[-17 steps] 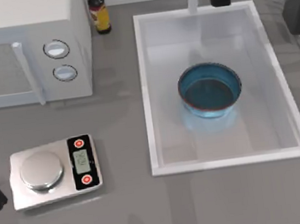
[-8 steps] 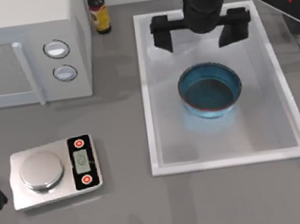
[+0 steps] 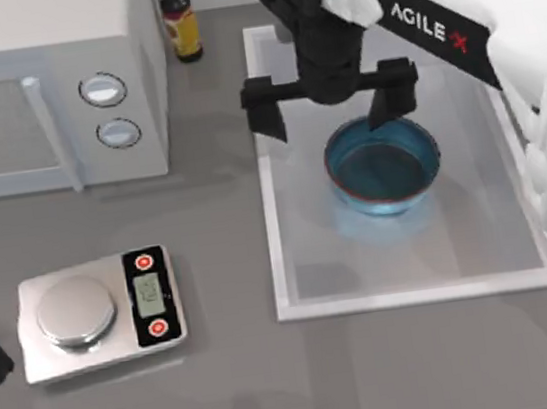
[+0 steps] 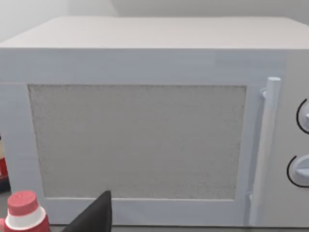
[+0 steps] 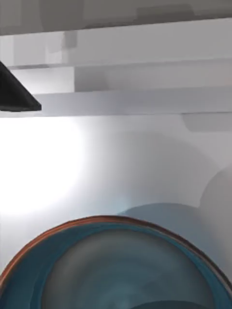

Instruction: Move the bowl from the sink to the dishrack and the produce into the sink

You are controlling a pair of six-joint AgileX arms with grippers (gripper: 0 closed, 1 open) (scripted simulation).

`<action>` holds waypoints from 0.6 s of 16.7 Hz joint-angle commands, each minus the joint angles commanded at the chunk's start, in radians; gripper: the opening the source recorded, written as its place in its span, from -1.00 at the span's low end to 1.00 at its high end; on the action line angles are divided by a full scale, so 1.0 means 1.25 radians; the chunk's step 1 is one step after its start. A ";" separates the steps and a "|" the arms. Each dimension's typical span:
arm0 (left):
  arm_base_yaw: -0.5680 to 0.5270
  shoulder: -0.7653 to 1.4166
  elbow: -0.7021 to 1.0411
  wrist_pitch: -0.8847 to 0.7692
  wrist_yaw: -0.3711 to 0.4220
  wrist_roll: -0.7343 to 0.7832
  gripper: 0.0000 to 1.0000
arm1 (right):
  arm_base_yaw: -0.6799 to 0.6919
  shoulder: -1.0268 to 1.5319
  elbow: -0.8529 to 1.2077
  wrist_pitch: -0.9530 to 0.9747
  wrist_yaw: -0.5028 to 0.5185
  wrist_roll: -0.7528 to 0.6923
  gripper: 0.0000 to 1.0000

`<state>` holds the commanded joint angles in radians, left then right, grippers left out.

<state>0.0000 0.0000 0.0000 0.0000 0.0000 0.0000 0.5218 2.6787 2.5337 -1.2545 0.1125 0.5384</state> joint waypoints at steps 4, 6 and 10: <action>0.000 0.000 0.000 0.000 0.000 0.000 1.00 | -0.004 0.000 -0.002 0.001 0.000 -0.001 1.00; 0.000 0.000 0.000 0.000 0.000 0.000 1.00 | -0.004 0.013 -0.003 0.015 0.000 -0.003 1.00; 0.000 0.000 0.000 0.000 0.000 0.000 1.00 | -0.011 0.102 -0.014 0.123 0.000 -0.010 1.00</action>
<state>0.0000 0.0000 0.0000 0.0000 0.0000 0.0000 0.5084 2.8065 2.5164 -1.1009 0.1122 0.5255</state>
